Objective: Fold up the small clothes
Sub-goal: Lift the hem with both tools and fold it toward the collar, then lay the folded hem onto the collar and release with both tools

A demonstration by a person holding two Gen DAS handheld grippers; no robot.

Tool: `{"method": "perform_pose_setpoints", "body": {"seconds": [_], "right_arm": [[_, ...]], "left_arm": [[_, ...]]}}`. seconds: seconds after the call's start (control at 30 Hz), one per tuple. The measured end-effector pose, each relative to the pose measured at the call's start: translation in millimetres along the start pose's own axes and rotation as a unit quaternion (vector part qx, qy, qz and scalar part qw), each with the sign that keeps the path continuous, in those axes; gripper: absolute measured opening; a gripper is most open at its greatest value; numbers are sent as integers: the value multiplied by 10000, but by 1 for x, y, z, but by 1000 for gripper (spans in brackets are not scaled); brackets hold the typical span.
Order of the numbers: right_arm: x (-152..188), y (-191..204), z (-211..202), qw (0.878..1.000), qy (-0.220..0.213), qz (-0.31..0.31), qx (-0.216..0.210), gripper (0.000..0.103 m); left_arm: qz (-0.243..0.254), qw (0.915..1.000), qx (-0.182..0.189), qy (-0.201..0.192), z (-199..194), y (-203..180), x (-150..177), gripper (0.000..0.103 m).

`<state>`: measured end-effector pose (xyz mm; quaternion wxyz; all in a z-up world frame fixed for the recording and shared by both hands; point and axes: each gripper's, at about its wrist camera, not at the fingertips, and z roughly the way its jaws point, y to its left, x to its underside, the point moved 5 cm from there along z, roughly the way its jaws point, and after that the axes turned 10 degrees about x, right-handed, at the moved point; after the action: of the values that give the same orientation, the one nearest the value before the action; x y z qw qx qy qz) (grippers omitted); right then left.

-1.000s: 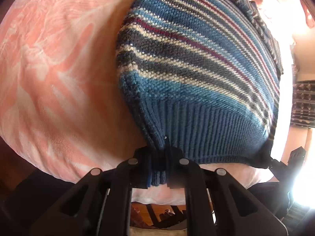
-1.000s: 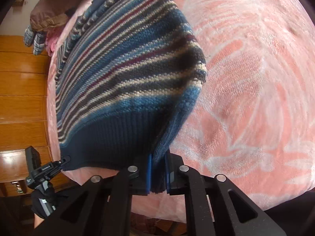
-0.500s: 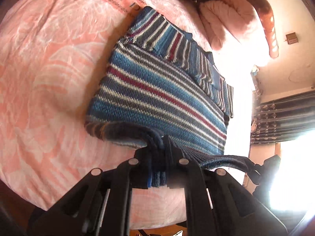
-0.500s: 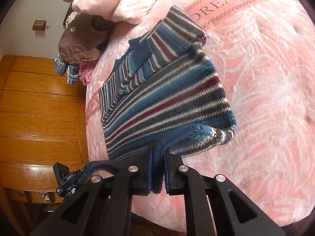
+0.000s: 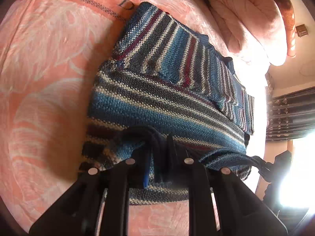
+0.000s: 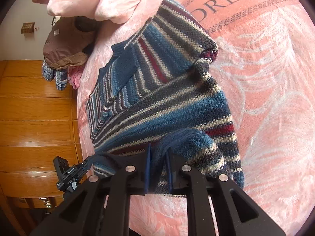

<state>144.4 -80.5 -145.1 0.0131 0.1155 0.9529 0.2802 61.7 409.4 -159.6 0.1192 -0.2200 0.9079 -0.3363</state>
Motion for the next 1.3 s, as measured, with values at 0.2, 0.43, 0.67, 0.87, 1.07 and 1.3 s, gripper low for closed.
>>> {"method": "perform_pose_setpoints", "body": {"seconds": [0.2,0.43,0.67,0.87,1.07,1.3], "right_arm": [[-18,6,-6,9993,-325,-99,164,41],[-18,13,-15,9971,-527,-369,397,43],[-10,50,-16,9810,-756,-1500,975,49],[-7,71,8,9559,-576,-2520,1394,60],[-25,60,44,9459,-221,-2748,1714,67],[-23,53,78,9252,18,-3166,2091,63]], "left_arm": [[-699,9957,575,195,-6,16,-10,22],[-754,9951,471,-428,-41,29,-27,36],[1065,9921,-626,-224,-22,-11,-29,45],[2008,9737,-1031,302,16,-18,-21,49],[2277,9621,-1329,698,44,-6,-16,50],[2512,9562,-1346,662,55,-18,-16,32]]}}
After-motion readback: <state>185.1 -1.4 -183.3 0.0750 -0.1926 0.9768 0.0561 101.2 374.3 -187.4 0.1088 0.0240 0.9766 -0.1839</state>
